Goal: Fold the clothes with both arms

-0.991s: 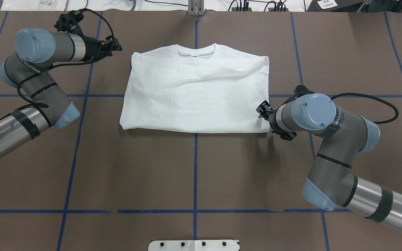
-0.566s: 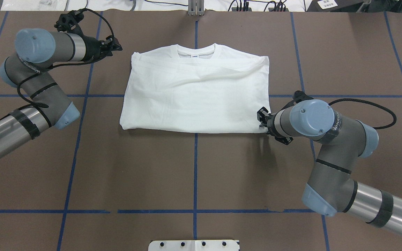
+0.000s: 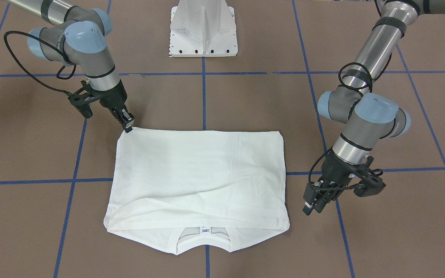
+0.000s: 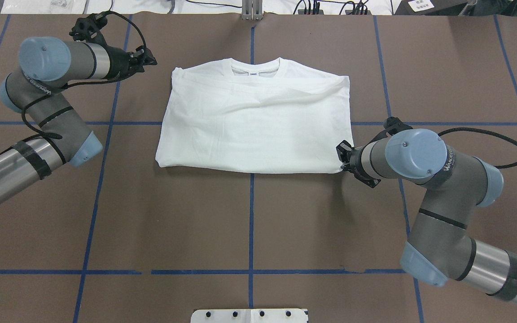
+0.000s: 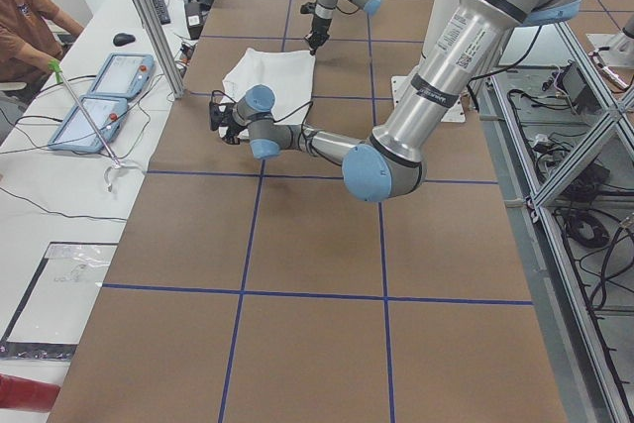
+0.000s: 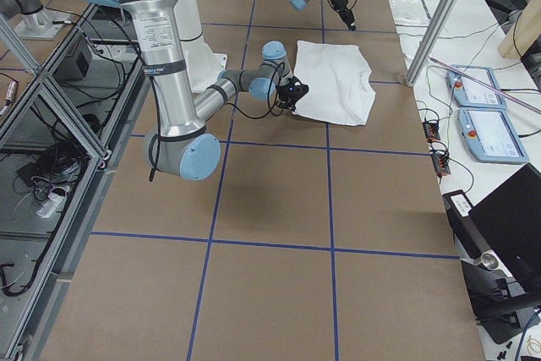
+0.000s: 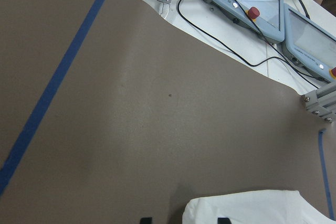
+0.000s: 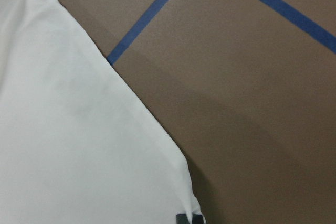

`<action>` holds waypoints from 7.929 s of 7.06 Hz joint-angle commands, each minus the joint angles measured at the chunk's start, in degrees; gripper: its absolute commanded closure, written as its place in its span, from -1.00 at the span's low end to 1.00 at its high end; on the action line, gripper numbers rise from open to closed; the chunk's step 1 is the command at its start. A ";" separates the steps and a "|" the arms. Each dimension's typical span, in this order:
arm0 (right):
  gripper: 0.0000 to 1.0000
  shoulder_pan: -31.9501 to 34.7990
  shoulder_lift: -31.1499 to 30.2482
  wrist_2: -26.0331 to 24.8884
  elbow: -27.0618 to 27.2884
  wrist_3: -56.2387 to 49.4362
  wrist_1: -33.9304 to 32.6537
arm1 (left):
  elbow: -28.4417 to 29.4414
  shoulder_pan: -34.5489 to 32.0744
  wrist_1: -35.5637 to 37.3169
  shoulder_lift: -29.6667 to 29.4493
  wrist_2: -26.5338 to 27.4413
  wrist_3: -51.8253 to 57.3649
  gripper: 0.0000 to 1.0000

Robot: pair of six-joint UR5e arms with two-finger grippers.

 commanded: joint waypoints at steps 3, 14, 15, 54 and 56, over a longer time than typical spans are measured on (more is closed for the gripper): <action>1.00 -13.54 -10.28 11.09 18.60 5.84 -3.13 | -21.30 4.02 4.82 10.13 -8.89 -12.50 -0.16; -1.00 -18.19 -12.41 16.81 22.59 8.15 -3.13 | -35.01 29.97 20.73 14.41 1.01 -31.00 0.11; -1.00 -17.39 -12.50 16.81 22.50 8.15 -3.13 | -33.88 29.97 20.73 14.23 2.76 -30.74 0.56; 1.00 -19.67 9.65 -12.99 0.61 14.66 -12.62 | -12.51 0.79 7.64 1.66 -8.82 -9.12 -0.33; 1.00 -19.58 9.48 -12.90 1.40 14.66 -12.80 | -12.94 0.88 7.64 2.01 -8.82 -9.47 -0.34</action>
